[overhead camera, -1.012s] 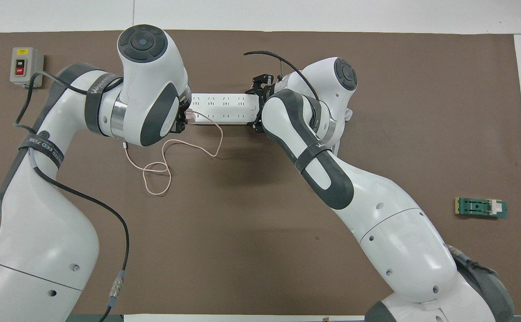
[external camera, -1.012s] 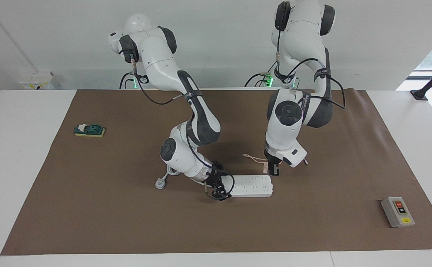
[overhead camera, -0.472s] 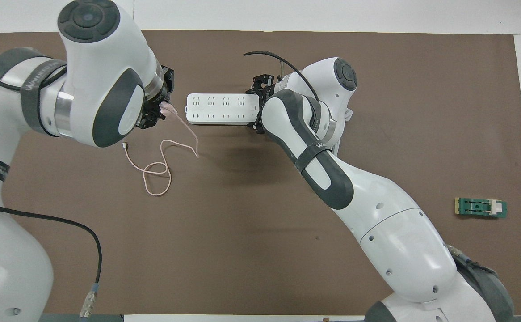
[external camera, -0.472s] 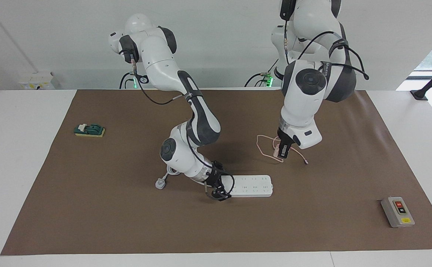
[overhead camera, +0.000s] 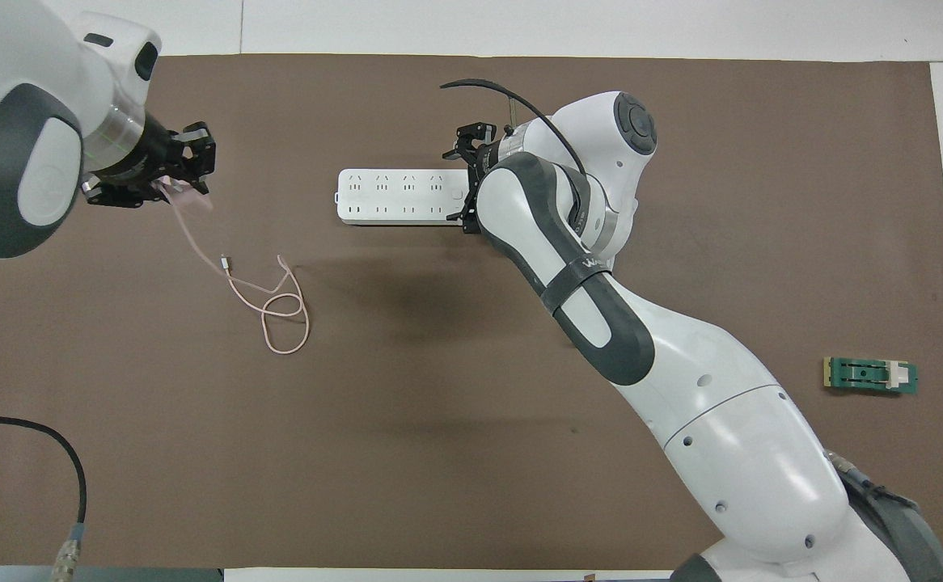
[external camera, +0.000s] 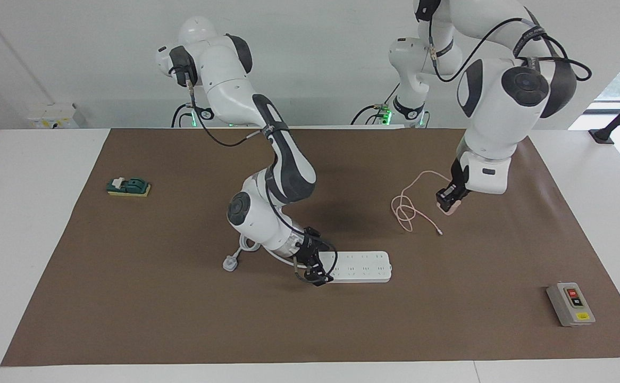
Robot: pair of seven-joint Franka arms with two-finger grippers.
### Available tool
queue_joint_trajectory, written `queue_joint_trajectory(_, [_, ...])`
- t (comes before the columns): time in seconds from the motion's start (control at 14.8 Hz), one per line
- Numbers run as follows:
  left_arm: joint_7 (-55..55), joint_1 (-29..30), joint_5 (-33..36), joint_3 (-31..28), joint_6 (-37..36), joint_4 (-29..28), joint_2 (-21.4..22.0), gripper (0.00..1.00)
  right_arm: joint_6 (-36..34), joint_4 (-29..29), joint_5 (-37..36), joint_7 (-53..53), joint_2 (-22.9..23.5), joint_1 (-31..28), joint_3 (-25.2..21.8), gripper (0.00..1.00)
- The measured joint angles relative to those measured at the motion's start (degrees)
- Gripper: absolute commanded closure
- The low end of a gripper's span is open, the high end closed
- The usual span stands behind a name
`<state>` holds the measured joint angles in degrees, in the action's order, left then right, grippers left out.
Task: Unplug charger and place it aside
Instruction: 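Pull the pink charger away from the strip with the left gripper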
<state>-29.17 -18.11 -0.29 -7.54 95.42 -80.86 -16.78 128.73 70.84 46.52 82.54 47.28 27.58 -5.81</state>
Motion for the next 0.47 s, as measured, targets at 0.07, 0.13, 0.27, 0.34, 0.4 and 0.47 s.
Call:
queue_joint_trajectory(0.07, [6.82, 1.78, 0.0, -0.05, -0.6, -0.64, 0.53, 1.0, -1.33, 0.02, -2.29, -0.01, -1.06, -0.06, -0.45, 0.0])
queue_joint_trajectory(0.13, [12.39, 3.46, -0.01, -0.07, -0.79, -1.46, 1.07, 1.0, -2.9, 0.23, -5.29, -0.01, -2.32, -0.11, -0.74, 0.0])
queue_joint_trajectory(0.27, [21.44, 6.3, -0.01, -0.07, -0.68, -3.92, 2.32, 1.0, -4.73, 3.12, -10.17, 0.0, -6.12, -0.11, -0.8, 0.0])
queue_joint_trajectory(0.34, [26.15, 7.23, -0.02, -0.04, 0.37, -5.97, 3.2, 1.0, -5.55, 5.67, -11.94, -0.13, -8.75, -0.16, -0.87, 0.0])
queue_joint_trajectory(0.4, [30.29, 7.5, -0.02, -0.07, 3.29, -8.44, 4.04, 1.0, -7.79, 7.03, -13.62, -0.24, -10.7, -0.27, -1.19, 0.0])
queue_joint_trajectory(0.47, [33.11, 7.59, -0.07, -0.06, 6.55, -11.42, 4.96, 1.0, -10.54, 7.94, -15.09, -0.4, -12.55, -0.5, -1.78, 0.0])
